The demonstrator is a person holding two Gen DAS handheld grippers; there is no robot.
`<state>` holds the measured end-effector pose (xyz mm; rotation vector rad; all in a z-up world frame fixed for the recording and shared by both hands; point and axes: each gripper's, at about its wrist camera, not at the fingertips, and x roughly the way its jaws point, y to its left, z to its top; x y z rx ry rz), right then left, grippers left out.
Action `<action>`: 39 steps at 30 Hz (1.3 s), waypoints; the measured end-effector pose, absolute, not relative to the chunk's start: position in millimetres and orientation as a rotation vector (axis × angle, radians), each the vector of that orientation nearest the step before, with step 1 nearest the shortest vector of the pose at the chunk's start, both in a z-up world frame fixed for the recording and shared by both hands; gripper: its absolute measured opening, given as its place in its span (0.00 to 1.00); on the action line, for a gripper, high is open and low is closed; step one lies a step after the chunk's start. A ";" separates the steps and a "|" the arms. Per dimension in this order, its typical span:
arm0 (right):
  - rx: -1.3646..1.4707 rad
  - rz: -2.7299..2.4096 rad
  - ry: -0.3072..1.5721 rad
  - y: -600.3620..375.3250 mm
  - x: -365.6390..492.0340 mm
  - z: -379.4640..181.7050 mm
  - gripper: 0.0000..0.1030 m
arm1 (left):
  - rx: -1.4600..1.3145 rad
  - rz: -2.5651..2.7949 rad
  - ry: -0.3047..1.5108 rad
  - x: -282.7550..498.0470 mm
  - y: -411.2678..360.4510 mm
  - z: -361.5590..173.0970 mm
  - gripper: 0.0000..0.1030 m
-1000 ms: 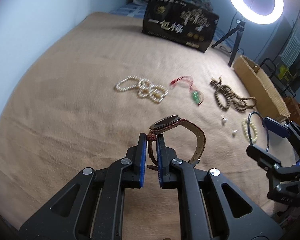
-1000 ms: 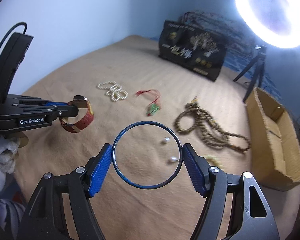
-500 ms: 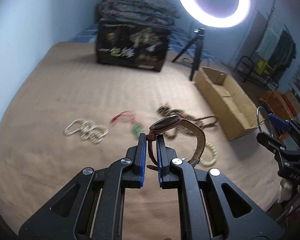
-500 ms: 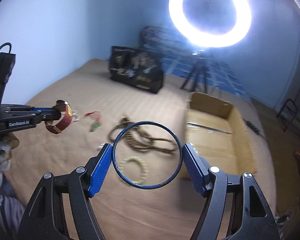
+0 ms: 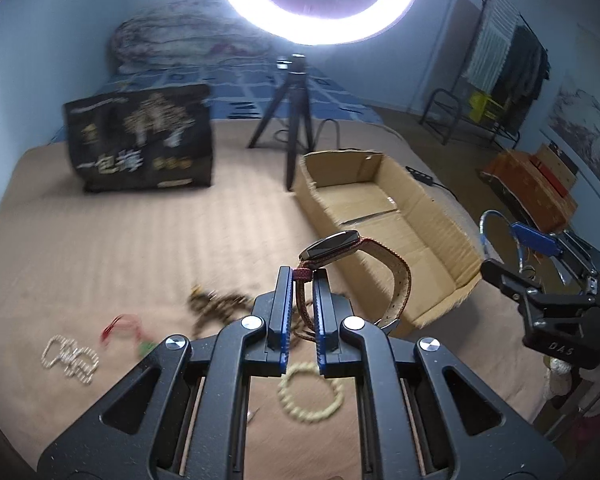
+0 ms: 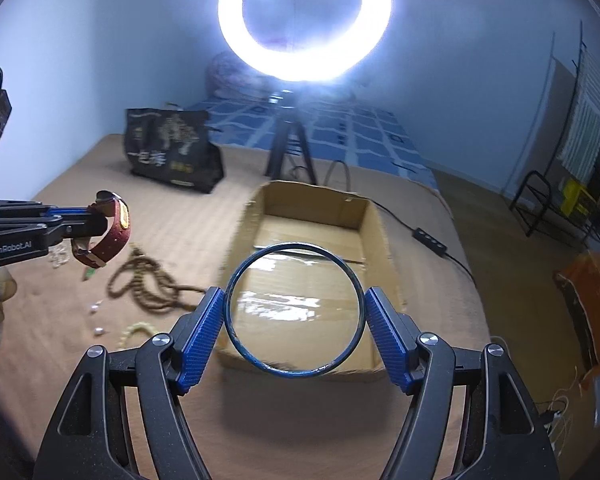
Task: Organize jewelry
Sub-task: 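Carry the watch and bangle over the cardboard box and release both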
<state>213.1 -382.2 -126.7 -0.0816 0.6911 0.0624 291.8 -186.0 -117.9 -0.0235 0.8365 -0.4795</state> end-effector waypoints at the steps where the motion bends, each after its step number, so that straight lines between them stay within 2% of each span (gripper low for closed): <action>1: -0.083 0.054 0.693 -386.6 216.6 -128.0 0.69 | -0.018 -0.487 0.838 295.4 -192.9 -118.3 0.07; 11: -0.069 0.018 0.738 -417.9 248.7 -149.9 0.69 | 0.037 -0.508 0.869 337.3 -262.3 -139.0 0.07; 24: 0.010 0.028 0.787 -439.3 267.5 -174.6 0.69 | 0.033 -0.520 0.905 366.3 -294.2 -156.4 0.08; 25: 0.006 0.024 0.788 -439.0 267.6 -175.4 0.69 | 0.035 -0.518 0.900 366.7 -295.8 -156.6 0.10; 27: -0.009 0.012 0.791 -438.4 267.1 -175.3 0.69 | 0.039 -0.520 0.905 367.2 -298.9 -157.7 0.22; 28: -0.014 0.009 0.790 -437.9 267.0 -175.2 0.70 | 0.043 -0.520 0.908 366.6 -299.9 -157.6 0.36; 32: -0.026 -0.003 0.783 -438.6 263.2 -172.0 0.77 | 0.068 -0.501 0.880 361.3 -300.5 -152.7 0.37; 39: -0.006 -0.007 0.770 -438.6 255.0 -166.9 0.77 | 0.051 -0.481 0.860 354.5 -290.1 -140.2 0.37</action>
